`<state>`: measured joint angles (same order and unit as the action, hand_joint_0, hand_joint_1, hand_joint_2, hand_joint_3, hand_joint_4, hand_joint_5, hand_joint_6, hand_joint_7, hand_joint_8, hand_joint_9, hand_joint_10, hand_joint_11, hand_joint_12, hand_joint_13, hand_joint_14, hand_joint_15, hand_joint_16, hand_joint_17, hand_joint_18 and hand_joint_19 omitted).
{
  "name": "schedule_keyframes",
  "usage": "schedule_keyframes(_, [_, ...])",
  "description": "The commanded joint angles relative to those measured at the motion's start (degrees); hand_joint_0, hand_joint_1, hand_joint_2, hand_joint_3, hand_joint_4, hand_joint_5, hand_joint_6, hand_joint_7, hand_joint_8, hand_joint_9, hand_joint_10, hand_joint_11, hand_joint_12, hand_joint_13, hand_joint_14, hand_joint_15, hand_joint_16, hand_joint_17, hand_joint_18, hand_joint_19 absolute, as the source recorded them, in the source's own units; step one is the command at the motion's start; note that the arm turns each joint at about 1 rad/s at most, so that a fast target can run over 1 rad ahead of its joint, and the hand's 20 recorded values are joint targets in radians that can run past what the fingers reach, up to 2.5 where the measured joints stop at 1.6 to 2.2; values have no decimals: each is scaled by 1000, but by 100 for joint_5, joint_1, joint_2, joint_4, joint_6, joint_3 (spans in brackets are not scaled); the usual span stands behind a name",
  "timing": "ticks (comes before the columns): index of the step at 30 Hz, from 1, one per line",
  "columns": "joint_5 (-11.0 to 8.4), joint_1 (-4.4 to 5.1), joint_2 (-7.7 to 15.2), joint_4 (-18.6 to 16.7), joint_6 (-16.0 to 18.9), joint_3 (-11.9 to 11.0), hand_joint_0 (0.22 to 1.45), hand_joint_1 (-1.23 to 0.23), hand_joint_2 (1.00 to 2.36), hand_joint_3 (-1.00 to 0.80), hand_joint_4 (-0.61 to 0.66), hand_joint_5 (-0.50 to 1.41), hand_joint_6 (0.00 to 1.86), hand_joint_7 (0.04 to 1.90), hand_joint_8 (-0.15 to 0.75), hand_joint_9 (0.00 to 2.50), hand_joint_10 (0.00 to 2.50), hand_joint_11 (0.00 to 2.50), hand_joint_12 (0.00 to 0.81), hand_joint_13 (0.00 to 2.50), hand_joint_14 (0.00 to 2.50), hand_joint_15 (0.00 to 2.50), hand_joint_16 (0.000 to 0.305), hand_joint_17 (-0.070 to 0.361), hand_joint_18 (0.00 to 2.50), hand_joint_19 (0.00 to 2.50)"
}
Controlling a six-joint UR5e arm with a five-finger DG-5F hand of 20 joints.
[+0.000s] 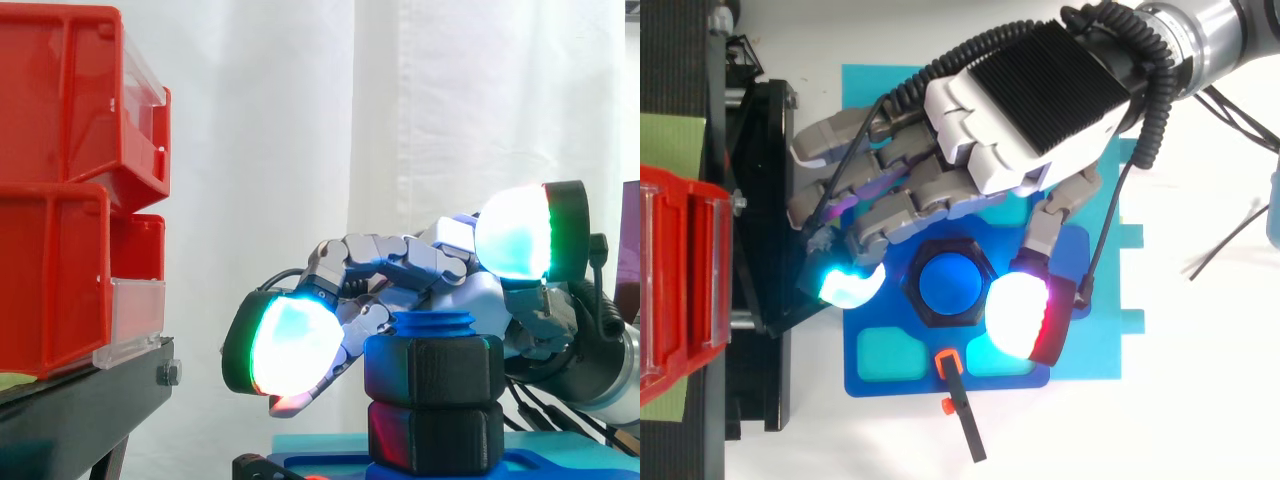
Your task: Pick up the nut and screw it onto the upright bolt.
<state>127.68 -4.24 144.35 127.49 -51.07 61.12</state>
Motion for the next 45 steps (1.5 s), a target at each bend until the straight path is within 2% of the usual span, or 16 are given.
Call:
schedule_keyframes(1, [-6, 20, -3, 4, 0, 5, 464, -13, 1000, -500, 224, -52, 505, 1174, 245, 714, 0, 0, 316, 381, 0, 0, 38, 85, 123, 0])
schedule_keyframes(13, [11, 29, 5, 74, 0, 23, 472, -56, 1000, -500, 173, -26, 504, 1403, 253, 746, 0, 0, 308, 402, 0, 0, 36, 82, 154, 0])
schedule_keyframes(33, [11, -24, 5, 83, 0, 76, 482, -89, 1000, -500, 163, -5, 500, 1553, 257, 793, 0, 0, 298, 439, 0, 0, 35, 78, 199, 2])
schedule_keyframes(39, [11, -42, -3, 83, 0, 76, 483, -92, 1000, -500, 152, -6, 514, 1549, 261, 802, 0, 0, 296, 450, 0, 0, 35, 78, 209, 0])
schedule_keyframes(45, [11, -50, 5, 65, 0, 76, 483, -94, 1000, -500, 159, -9, 552, 1470, 260, 820, 0, 0, 295, 461, 0, 0, 35, 78, 226, 4])
